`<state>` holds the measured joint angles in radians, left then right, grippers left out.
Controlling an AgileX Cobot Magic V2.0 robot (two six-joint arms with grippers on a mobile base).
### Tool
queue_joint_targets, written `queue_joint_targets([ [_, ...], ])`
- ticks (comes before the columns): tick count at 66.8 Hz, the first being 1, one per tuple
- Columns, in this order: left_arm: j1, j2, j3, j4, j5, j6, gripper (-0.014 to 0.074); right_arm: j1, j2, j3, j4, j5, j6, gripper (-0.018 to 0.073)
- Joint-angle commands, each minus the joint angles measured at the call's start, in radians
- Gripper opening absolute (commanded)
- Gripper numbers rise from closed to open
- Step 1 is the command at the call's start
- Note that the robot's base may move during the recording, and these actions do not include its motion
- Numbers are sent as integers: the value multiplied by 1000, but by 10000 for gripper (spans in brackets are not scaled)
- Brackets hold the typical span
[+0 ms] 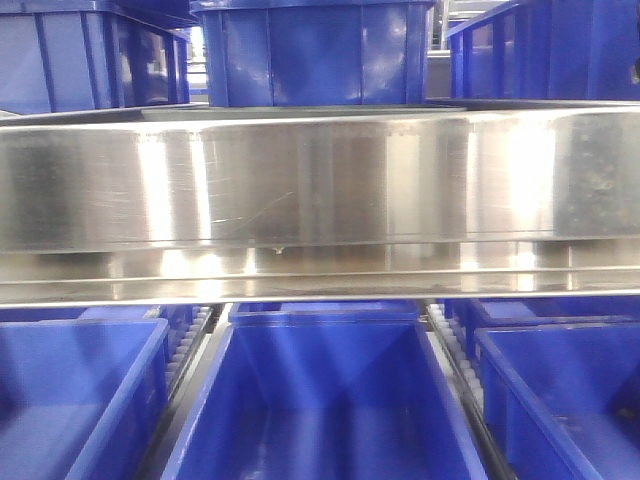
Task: Move two blue bins to right shelf middle
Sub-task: 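Lift the light-blue bin up off the shelf rollers with both grippers, then pull the held bin back toward the robot and turn away from the shelf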
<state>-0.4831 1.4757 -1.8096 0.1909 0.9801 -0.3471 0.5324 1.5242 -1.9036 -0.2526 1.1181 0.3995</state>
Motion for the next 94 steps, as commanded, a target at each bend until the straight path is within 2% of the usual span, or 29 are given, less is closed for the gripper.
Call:
queue_joint_targets([
  [1, 0, -27, -19, -2, -90, 7, -111, -1, -22, -21, -9, -61, -10, -167],
  [24, 0, -27, -19, -2, -90, 7, -111, -1, -22, -21, -9, -62, -10, -167],
  [40, 0, -27, -19, -2, -90, 7, -111, -1, -22, -21, -9, -132, -10, -167],
  [94, 0, -27, -19, -2, -90, 7, -111, -1, -22, -21, -9, -132, -10, -167],
])
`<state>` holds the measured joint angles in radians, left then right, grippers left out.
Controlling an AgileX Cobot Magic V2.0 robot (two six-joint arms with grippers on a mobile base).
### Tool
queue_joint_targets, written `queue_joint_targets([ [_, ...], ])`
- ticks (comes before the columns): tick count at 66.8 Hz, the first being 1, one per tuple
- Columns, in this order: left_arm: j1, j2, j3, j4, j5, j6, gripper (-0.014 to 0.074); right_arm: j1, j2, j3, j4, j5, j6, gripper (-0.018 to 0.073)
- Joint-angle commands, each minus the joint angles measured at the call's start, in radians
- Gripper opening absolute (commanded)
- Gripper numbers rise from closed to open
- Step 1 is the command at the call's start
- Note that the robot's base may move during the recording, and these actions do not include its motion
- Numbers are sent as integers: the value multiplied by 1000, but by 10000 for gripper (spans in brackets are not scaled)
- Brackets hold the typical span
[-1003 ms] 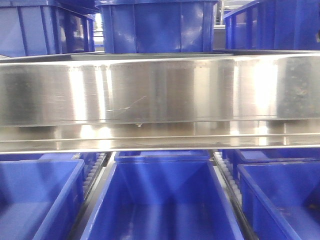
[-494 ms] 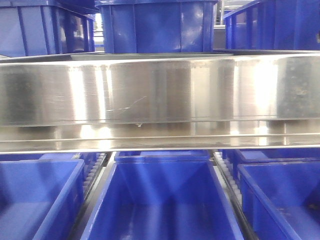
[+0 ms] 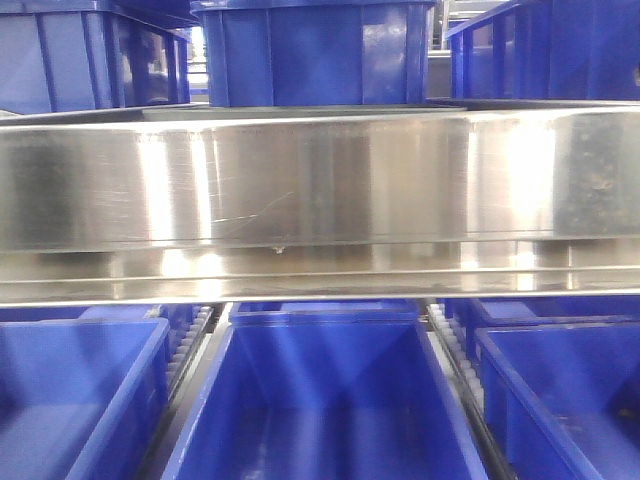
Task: Move two blue bins to right shelf middle
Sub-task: 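Pull the held bin back toward the robot and turn away from the shelf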
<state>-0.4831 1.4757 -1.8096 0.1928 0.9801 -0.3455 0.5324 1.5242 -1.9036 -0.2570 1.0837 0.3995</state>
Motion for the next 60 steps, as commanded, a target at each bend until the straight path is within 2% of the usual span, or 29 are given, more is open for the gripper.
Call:
queue_joint_targets([
  [1, 0, -27, -19, -4, -90, 6, -111, -1, -22, -21, -5, -98, -10, -167],
  [29, 0, -27, -19, -4, -90, 6, -111, -1, -22, -21, -5, -117, -10, -167],
  [60, 0, -24, -19, -4, -107, 6, -111, -1, -22, -21, -5, -199, -10, -167],
])
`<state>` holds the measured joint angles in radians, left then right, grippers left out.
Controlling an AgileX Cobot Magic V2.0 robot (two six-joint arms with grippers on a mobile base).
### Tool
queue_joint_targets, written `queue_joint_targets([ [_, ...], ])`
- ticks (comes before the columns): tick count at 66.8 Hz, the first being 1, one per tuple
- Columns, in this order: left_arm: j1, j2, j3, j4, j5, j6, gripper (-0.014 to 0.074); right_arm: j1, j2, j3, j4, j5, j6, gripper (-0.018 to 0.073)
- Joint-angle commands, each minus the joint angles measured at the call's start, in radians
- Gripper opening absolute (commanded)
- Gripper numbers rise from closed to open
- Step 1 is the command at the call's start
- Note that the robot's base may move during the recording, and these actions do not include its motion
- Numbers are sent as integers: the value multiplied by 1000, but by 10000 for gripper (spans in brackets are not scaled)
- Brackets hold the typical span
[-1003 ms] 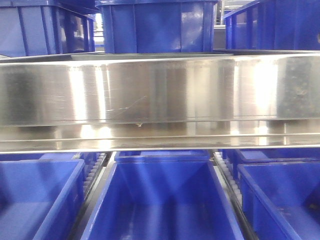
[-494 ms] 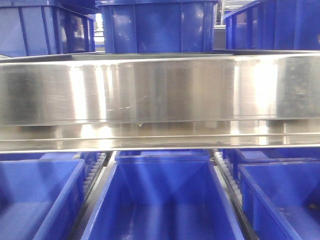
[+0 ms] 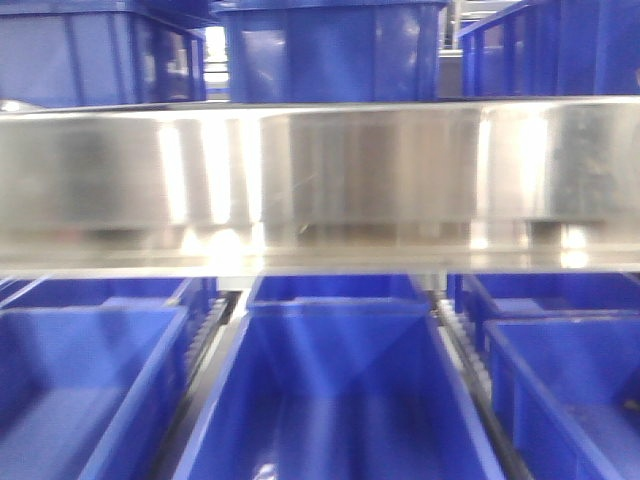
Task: Move two blue bins to right shelf middle
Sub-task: 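Pull the held bin back toward the robot and turn away from the shelf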
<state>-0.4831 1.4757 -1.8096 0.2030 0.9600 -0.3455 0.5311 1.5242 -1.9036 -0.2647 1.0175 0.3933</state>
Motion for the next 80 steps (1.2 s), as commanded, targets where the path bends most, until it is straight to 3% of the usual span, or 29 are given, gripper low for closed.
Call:
queue_joint_targets([
  [1, 0, -24, -19, -14, -90, 6, -111, 1, -22, -21, 3, -133, -4, -167],
  [80, 0, -24, -19, -14, -95, 6, -111, 1, -22, -21, 3, -133, -4, -167],
])
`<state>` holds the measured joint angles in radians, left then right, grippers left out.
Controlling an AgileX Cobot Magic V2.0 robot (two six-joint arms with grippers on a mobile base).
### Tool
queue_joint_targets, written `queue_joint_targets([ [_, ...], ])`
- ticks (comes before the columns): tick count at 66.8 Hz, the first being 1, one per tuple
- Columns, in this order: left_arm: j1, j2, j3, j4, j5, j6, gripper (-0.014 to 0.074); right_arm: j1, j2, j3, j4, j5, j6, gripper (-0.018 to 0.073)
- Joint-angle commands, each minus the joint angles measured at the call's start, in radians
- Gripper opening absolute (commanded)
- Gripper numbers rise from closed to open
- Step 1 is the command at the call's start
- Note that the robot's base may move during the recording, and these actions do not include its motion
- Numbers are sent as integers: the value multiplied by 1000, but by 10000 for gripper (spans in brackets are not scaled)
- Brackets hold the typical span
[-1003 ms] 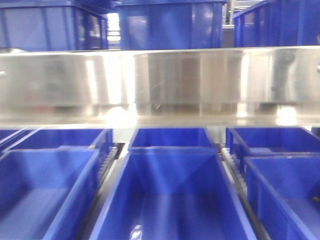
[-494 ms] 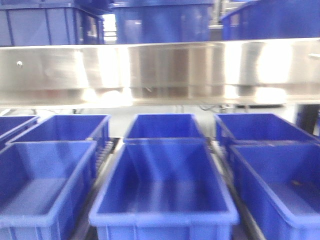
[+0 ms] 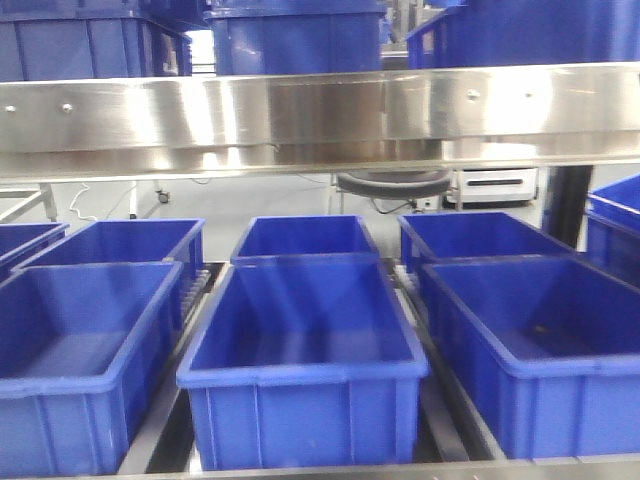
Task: Move two blue bins to right shelf middle
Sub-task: 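Pull the held bin back toward the robot and turn away from the shelf, then drive across the floor carrying the light-blue bin in both grippers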
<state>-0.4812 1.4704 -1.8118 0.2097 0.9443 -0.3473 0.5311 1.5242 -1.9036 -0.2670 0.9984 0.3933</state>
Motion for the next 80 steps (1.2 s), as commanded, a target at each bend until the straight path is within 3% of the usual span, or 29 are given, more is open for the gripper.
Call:
queue_joint_targets([
  [1, -2, -18, -17, -21, -79, 7, -111, 1, -22, -21, 5, -114, -4, -167],
  [80, -2, -18, -17, -21, -79, 7, -111, 1, -22, -21, 5, -114, -4, -167],
])
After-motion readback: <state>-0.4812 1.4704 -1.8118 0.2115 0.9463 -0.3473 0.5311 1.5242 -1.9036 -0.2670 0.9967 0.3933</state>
